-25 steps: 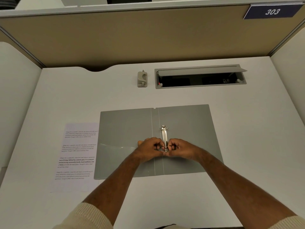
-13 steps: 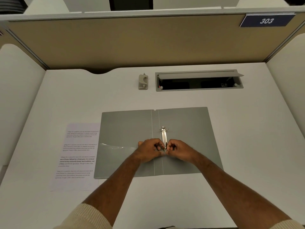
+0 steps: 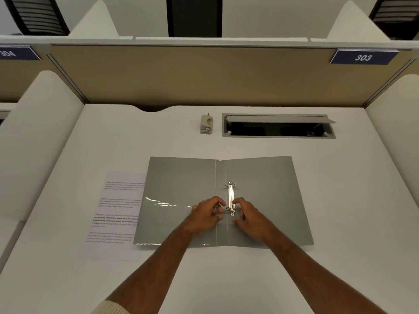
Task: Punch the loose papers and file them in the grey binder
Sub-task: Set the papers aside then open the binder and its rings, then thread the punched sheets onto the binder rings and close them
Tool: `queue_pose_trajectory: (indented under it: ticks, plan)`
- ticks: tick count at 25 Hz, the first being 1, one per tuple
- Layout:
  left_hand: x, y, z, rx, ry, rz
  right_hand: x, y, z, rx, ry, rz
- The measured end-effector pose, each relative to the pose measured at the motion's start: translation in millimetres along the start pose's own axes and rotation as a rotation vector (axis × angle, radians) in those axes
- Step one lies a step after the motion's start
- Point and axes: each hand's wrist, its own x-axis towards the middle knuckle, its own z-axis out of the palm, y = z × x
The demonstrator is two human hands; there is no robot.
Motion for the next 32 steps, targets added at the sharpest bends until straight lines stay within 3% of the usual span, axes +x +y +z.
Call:
queue_pose_trajectory:
  ticks: [7, 16, 25, 32]
  plan:
    - [-35.9, -27.2, -20.5, -0.036, 0.144, -0.014, -10.2, -22.6, 17.1, -0.101, 0.120, -0.066]
    - [-87.1, -91.7, -57.1, -0.096, 0.543, -0.081, -4.6, -88.9, 74.2, -0.289, 0.062, -0.272]
    - [-136.3, -155.7, -103.1, -0.028, 0.875, -0.393, 8.7, -151.8, 136.5, -0.418, -0.027, -0.410]
    - [-166.6, -204.2, -135.8, 0.028, 0.765, -0.735, 17.8, -196.8, 180.3, -0.453, -0.142, -0.557]
